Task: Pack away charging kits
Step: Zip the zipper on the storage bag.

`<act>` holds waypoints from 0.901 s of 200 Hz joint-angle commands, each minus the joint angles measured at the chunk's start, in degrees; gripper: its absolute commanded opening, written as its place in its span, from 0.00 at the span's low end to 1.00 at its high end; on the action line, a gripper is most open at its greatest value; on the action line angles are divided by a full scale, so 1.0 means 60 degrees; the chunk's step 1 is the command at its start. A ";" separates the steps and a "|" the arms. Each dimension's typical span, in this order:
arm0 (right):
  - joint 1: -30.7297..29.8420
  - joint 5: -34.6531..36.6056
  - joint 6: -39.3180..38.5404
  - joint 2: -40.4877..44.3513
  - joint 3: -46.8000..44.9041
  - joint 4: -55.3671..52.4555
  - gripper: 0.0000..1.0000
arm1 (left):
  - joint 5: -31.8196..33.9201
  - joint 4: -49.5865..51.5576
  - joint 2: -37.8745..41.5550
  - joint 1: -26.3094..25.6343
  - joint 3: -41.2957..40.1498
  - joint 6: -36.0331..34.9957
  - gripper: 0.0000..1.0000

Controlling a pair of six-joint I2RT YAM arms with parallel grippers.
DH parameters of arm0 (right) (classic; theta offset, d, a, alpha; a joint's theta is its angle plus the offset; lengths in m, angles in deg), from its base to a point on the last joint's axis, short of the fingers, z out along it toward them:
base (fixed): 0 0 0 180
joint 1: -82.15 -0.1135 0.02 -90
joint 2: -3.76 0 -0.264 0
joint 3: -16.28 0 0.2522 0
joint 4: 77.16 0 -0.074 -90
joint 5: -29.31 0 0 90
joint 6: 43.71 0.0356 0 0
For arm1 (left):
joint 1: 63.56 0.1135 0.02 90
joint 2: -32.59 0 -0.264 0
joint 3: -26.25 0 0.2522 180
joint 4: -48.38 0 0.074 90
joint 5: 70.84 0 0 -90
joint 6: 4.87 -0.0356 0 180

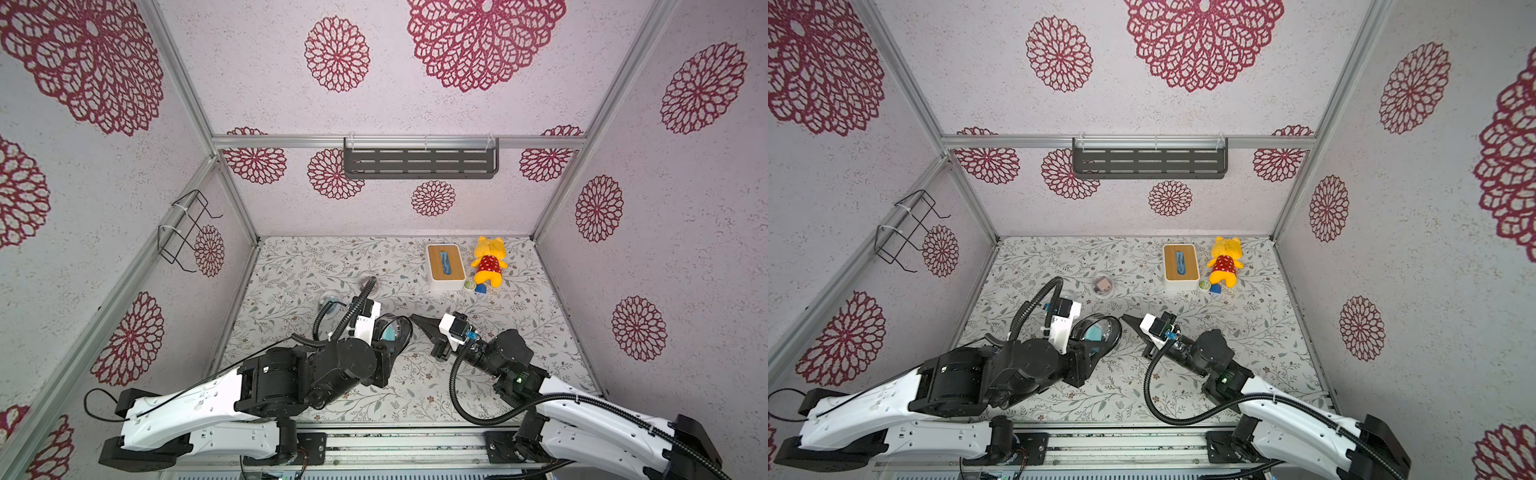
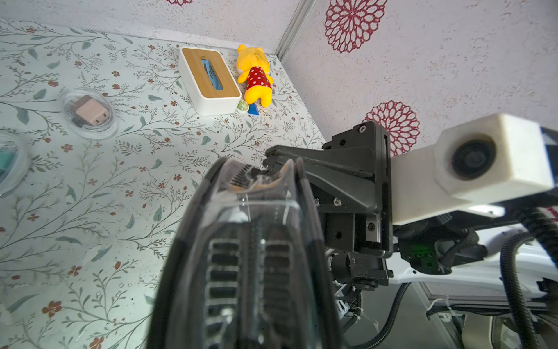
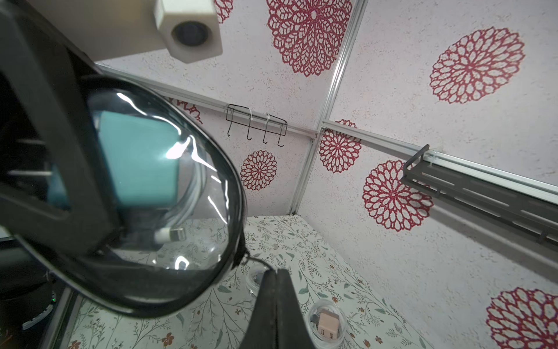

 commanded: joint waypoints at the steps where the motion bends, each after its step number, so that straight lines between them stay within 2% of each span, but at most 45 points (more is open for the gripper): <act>1: 0.0166 0.0443 -0.0106 -0.0045 0.0485 0.0846 0.00 | -0.0105 0.0438 -0.0028 0.0093 0.0273 -0.0249 0.00; 31: 0.0166 -0.0346 0.0002 -0.0092 0.0515 0.1130 0.00 | -0.0270 0.0598 -0.0280 0.0293 0.0408 -0.0236 0.00; 79: 0.0164 -0.0022 0.0063 -0.0079 0.0237 0.2154 0.00 | -0.1171 0.0085 -0.0455 0.0496 0.0296 -0.0647 0.00; 131: 0.0172 -0.0813 0.0100 -0.0246 0.0674 0.1939 0.00 | -0.1890 -0.0341 -0.0743 0.0580 0.0289 -0.1144 0.00; 180: 0.0189 -0.0586 -0.0072 -0.0336 0.1267 0.1407 0.00 | -0.2144 -0.0381 -0.0970 0.0609 0.0306 -0.1247 0.00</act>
